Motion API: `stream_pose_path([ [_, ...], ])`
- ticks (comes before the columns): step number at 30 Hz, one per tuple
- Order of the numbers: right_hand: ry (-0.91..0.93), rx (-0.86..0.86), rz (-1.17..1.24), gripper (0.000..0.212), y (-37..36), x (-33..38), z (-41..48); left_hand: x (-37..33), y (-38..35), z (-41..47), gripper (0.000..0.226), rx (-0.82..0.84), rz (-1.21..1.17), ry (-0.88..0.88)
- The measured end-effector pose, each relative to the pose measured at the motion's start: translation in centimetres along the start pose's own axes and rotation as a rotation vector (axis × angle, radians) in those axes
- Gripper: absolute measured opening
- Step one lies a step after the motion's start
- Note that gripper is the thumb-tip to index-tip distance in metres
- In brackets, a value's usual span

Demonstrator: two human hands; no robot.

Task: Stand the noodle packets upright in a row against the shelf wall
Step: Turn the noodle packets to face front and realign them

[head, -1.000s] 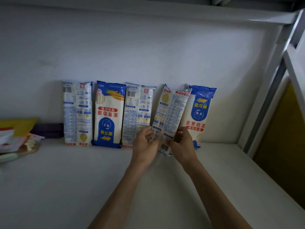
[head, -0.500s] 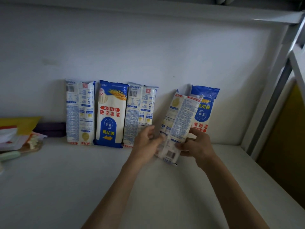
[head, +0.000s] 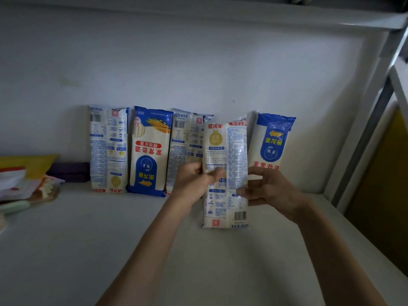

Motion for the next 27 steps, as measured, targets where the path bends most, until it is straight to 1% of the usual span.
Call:
stream_pose_path([
  [2,0.016,-0.003,-0.013,0.037,-0.3,1.0,0.2,-0.5,0.2,-0.1,0.018,-0.014,-0.018,-0.013],
  [6,0.074,-0.100,-0.027,0.031,0.6,2.6,0.0,-1.5,-0.2,-0.4,0.024,0.031,-0.029,-0.028],
  [9,0.082,-0.148,-0.043,0.026,1.4,3.0,-0.2,-1.6,-0.5,-0.4,0.028,0.046,-0.017,-0.015],
  [11,0.066,-0.169,-0.098,0.024,1.8,2.9,-0.1,-1.1,-0.3,-0.2,0.030,0.003,-0.025,0.006],
  [14,0.063,-0.202,-0.252,0.019,2.0,3.1,-0.1,-1.3,0.7,0.0,0.040,-0.164,0.069,-0.047],
  [16,0.075,-0.202,-0.334,0.016,1.9,3.5,0.0,-1.5,0.7,0.0,0.044,-0.172,0.104,-0.052],
  [18,0.104,-0.180,-0.411,0.014,1.6,4.4,0.0,-1.7,0.3,-0.3,0.052,-0.138,0.087,-0.013],
  [19,0.128,-0.160,-0.461,0.016,1.2,5.1,0.1,-1.9,0.0,-0.4,0.054,-0.123,0.082,0.011],
  [21,0.182,-0.095,-0.523,0.024,-0.4,6.1,0.5,-2.2,-1.3,-0.6,0.053,-0.026,0.063,0.049],
  [23,0.198,-0.006,-0.537,0.033,-2.5,6.5,0.7,-2.4,-2.8,-1.1,0.061,0.068,0.060,0.083],
  [25,0.196,0.073,-0.563,0.042,-4.1,6.6,0.9,-2.6,-2.8,-1.3,0.076,0.038,0.085,0.102],
  [26,0.187,0.113,-0.562,0.044,-4.7,6.6,0.9,-2.6,-2.2,-1.2,0.079,-0.007,0.076,0.113],
  [27,0.176,0.154,-0.540,0.044,-5.2,6.6,0.8,-2.5,-1.5,-1.1,0.075,-0.048,0.049,0.118],
])
Point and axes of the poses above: each hand's wrist, its own z-axis towards the middle knuckle, its own y-axis out of the back of the hand, x = y × z, the point moved 10 cm from there along z, towards the middle knuckle, and after that the axes turned 12 degrees about y, right-handed, at the moved point
